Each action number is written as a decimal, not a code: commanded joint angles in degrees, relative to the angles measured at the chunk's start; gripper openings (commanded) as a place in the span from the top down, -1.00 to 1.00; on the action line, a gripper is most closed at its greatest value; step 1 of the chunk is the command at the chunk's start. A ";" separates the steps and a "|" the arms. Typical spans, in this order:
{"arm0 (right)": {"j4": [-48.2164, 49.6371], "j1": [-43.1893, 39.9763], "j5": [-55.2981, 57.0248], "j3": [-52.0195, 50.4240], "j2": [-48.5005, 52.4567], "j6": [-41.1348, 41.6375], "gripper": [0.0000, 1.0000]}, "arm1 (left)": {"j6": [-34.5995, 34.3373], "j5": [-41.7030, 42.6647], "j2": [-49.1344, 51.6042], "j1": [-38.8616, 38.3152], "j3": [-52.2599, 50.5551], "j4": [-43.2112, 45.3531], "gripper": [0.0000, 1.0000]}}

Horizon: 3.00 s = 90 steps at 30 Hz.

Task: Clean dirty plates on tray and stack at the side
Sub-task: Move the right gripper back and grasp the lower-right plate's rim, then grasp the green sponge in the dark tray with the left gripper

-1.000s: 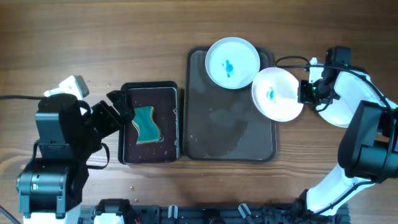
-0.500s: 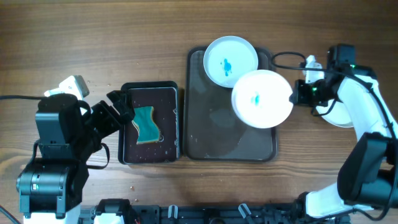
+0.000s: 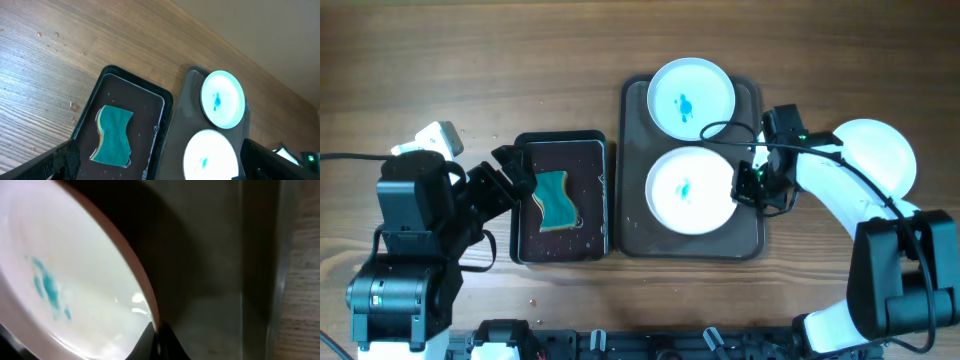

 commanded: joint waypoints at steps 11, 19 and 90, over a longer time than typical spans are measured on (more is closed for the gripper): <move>0.20 -0.07 0.04 5.09 -27.06 -5.33 0.14 | 3.37 6.40 9.44 -0.61 0.59 -3.21 -1.00; -3.69 -0.07 -4.87 4.96 -31.34 -9.05 -0.23 | 3.50 8.02 28.39 -3.17 0.46 -5.44 -0.36; -7.21 -0.07 -4.61 4.33 -27.78 -6.64 0.14 | 4.74 -2.91 52.09 -5.31 2.95 -6.12 0.06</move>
